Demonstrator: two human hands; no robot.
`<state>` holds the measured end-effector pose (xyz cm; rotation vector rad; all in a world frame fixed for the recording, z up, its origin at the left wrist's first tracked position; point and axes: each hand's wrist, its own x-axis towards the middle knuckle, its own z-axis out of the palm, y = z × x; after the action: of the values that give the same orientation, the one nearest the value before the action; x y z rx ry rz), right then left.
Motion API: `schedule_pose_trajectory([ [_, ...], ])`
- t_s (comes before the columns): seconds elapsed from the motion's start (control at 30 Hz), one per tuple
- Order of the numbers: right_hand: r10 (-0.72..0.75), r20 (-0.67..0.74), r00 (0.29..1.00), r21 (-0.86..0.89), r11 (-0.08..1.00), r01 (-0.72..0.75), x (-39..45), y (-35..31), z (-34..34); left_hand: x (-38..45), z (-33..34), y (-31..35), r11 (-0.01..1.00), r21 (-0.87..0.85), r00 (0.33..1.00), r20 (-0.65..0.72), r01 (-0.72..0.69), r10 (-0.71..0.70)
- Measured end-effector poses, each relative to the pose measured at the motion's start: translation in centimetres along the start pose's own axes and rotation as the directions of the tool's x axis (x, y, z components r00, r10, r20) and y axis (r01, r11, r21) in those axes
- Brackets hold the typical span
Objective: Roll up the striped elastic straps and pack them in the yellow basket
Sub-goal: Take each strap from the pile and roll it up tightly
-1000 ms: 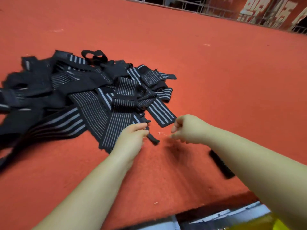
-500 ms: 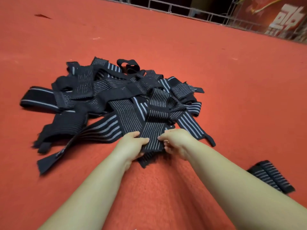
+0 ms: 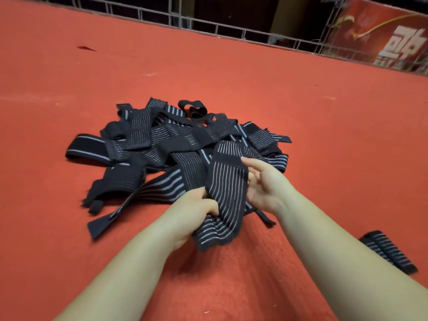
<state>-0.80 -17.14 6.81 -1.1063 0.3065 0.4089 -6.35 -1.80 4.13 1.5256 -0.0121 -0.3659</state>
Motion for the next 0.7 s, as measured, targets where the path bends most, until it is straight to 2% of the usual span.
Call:
schedule_pose_trajectory([
  [0.1, -0.022, 0.029, 0.999, 0.046, 0.999, 0.021, -0.2, -0.5, 0.9, -1.3, -0.9, -0.2, 0.981, 0.196, 0.998, 0.068, 0.003, -0.017],
  [0.2, -0.055, -0.031, 0.998, 0.098, 0.993, 0.058, -0.1, -0.8, 1.9, -2.6, -1.8, -0.7, 0.956, 0.293, 0.973, 0.215, 0.023, -0.090],
  [0.23, -0.064, -0.059, 0.996, 0.114, 0.991, 0.070, -0.1, -0.9, 2.3, -3.1, -2.0, -1.3, 0.953, 0.300, 0.973, 0.202, 0.043, -0.107],
  [0.3, -0.096, -0.095, 0.991, 0.063, 0.993, 0.103, 0.0, -0.7, 2.6, -2.6, -2.6, -1.8, 0.958, 0.276, 0.991, 0.081, 0.080, -0.107],
  [0.37, -0.171, -0.080, 0.982, -0.041, 0.985, 0.168, -0.5, -0.2, 3.1, -2.5, -3.2, -1.7, 0.988, 0.103, 0.993, 0.005, 0.116, -0.117],
  [0.43, -0.211, 0.005, 0.977, -0.164, 0.964, 0.209, -1.4, 0.7, 3.5, -2.2, -3.8, -1.1, 0.983, -0.182, 0.993, -0.105, 0.034, -0.054],
  [0.47, -0.186, 0.073, 0.980, -0.213, 0.957, 0.198, -2.1, 1.2, 3.7, -2.2, -3.9, -0.7, 0.944, -0.326, 0.985, -0.170, -0.054, -0.002],
  [0.5, -0.144, 0.156, 0.977, -0.263, 0.948, 0.181, -2.6, 1.7, 3.8, -1.9, -3.7, 0.0, 0.889, -0.449, 0.973, -0.230, -0.087, -0.021],
  [0.53, -0.093, 0.221, 0.971, -0.322, 0.933, 0.163, -3.2, 2.2, 4.0, -1.7, -3.5, 0.5, 0.841, -0.536, 0.980, -0.196, -0.075, -0.038],
  [0.63, 0.022, 0.321, 0.947, -0.477, 0.867, 0.141, -3.8, 3.7, 3.9, -2.8, -3.2, 0.0, 0.786, -0.619, 0.999, -0.033, -0.011, -0.012],
  [0.7, 0.066, 0.331, 0.941, -0.511, 0.851, 0.120, -4.1, 4.5, 3.6, -3.1, -3.3, -0.8, 0.830, -0.556, 0.997, -0.082, -0.040, -0.007],
])
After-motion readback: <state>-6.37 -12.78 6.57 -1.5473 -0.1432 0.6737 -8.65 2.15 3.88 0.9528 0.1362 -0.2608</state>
